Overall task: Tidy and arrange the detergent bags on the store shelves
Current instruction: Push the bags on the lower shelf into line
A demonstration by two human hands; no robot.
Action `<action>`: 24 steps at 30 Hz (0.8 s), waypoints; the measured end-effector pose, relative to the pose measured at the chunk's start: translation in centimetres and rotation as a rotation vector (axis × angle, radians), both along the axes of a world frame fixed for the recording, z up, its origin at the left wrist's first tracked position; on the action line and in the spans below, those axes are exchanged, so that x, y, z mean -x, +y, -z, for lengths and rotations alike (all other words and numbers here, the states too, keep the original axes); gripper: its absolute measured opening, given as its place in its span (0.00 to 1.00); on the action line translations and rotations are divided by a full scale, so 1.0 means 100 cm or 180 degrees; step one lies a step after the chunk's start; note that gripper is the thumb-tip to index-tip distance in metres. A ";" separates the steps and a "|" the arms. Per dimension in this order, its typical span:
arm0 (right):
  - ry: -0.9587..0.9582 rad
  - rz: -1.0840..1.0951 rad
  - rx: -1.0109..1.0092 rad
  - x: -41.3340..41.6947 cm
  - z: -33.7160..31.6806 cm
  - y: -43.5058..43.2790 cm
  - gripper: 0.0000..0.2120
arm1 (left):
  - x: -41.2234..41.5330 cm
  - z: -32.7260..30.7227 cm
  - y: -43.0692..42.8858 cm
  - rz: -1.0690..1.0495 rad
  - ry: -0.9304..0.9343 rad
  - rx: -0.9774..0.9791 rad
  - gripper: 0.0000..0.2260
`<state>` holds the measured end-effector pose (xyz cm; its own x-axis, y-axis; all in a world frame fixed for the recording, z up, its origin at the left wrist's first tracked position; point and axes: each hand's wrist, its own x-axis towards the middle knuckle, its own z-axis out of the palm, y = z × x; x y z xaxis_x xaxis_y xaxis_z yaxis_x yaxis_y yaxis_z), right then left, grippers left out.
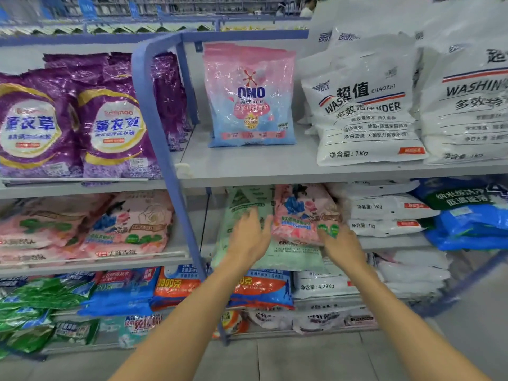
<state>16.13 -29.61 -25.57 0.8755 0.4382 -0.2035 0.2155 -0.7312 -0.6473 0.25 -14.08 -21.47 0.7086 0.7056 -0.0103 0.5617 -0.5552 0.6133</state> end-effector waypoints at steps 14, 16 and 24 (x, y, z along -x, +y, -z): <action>0.1043 0.0550 -0.0982 -0.101 0.078 0.027 0.24 | -0.156 0.092 0.076 -0.0115 -0.0478 0.2115 0.35; 0.1436 0.0439 -0.1145 -0.102 0.074 0.024 0.21 | -0.155 0.090 0.078 -0.0115 -0.0671 0.2327 0.29; 0.2667 -0.0088 -0.2265 -0.086 0.065 -0.012 0.32 | -0.057 0.089 0.049 0.0069 -0.1402 0.3959 0.21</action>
<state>24.71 -30.79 -32.03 0.5659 0.7083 -0.4220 -0.4787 -0.1344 -0.8676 5.99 -9.17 -30.37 0.8303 0.3813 -0.4065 0.1835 0.5018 0.8453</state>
